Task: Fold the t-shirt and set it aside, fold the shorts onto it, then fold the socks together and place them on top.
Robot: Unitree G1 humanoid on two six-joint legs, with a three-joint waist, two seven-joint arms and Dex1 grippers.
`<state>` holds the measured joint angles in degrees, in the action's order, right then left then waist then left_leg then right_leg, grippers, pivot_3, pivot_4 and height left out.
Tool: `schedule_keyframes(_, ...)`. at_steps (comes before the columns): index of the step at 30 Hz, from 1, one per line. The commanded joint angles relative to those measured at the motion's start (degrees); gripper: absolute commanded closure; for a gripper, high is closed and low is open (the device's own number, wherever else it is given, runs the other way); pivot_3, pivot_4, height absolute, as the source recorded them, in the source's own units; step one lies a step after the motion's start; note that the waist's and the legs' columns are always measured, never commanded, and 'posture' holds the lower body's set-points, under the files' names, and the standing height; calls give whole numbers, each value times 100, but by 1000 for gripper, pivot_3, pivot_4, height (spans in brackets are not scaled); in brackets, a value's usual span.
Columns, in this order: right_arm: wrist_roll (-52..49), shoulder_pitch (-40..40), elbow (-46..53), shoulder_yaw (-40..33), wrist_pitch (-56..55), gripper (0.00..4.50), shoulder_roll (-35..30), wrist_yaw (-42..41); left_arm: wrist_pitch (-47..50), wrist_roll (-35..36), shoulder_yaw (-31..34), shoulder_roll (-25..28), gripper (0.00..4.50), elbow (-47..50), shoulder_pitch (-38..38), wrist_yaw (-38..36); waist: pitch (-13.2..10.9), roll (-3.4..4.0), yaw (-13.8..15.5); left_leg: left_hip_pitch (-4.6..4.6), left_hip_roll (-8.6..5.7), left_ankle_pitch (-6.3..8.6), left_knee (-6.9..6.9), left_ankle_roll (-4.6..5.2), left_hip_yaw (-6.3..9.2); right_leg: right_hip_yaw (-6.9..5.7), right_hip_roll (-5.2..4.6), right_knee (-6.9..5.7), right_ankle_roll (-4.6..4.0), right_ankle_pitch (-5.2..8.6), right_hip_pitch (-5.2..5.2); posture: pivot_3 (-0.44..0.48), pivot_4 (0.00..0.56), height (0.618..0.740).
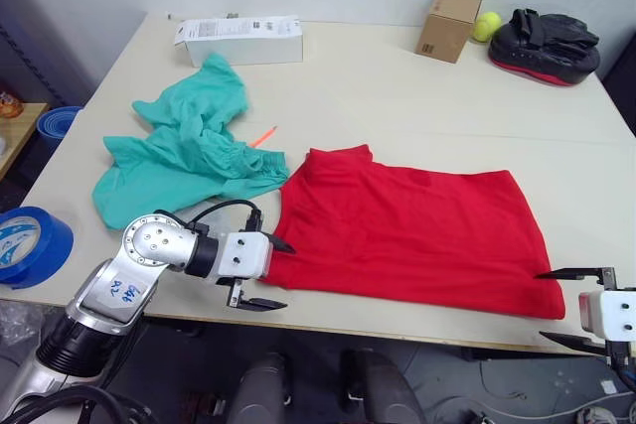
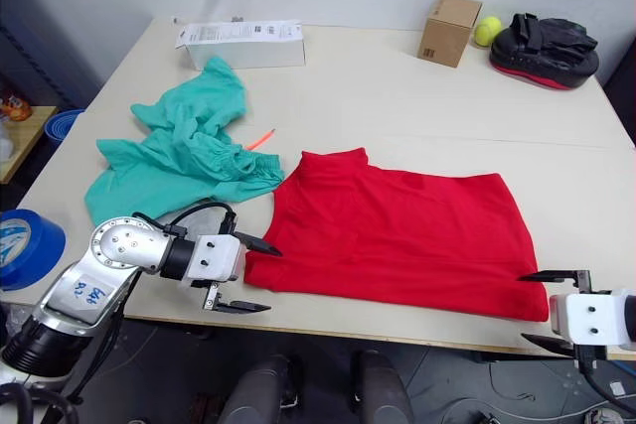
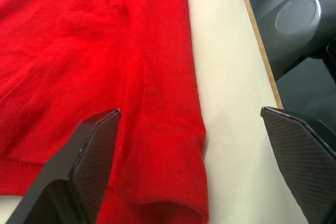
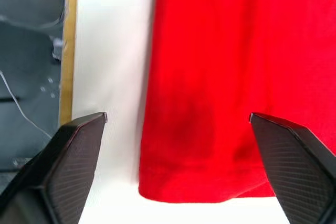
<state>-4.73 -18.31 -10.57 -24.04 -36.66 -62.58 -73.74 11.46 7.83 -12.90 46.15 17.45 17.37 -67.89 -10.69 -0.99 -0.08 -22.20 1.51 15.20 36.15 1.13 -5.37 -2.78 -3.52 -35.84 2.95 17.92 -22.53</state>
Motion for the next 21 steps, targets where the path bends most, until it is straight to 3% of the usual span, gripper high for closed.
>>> schedule_keyframes(1,292,207,-237,241,-401,19,-85,329,-311,-304,-128,57,0,-67,-31,84,0,0,-6,5,0,0,1,0,-1,1,0,-1,0,0,3,0,150,740)
schedule_keyframes(5,498,416,-405,514,-483,19,-85,612,-415,-416,-183,53,0,-141,-88,89,-6,-16,-15,12,3,-4,4,-6,-2,2,2,-7,-6,-1,7,0,150,740)
schedule_keyframes(10,919,672,-769,818,-828,1659,-93,1035,-632,-697,-237,13,1595,-293,-104,225,-5,-40,-31,12,5,-12,10,-2,-2,6,1,-2,-32,-2,11,0,150,740)
schedule_keyframes(12,926,711,-811,895,-839,2370,-115,1125,-664,-727,-244,3,2302,-331,-126,237,-3,-47,-33,12,5,-18,11,3,-5,10,-1,2,-94,25,13,0,150,740)
schedule_keyframes(18,859,709,-970,1071,-985,4481,-310,1230,-651,-673,-238,-35,4318,-392,-214,207,-3,-48,-27,14,5,-37,12,3,-9,13,-2,0,-104,15,13,0,150,740)
schedule_keyframes(21,414,538,-870,1175,-1007,4500,-487,928,-507,-473,-208,-37,4448,-333,-303,74,-2,-43,-9,14,5,-42,11,2,-8,12,-2,-3,-105,15,12,0,150,740)
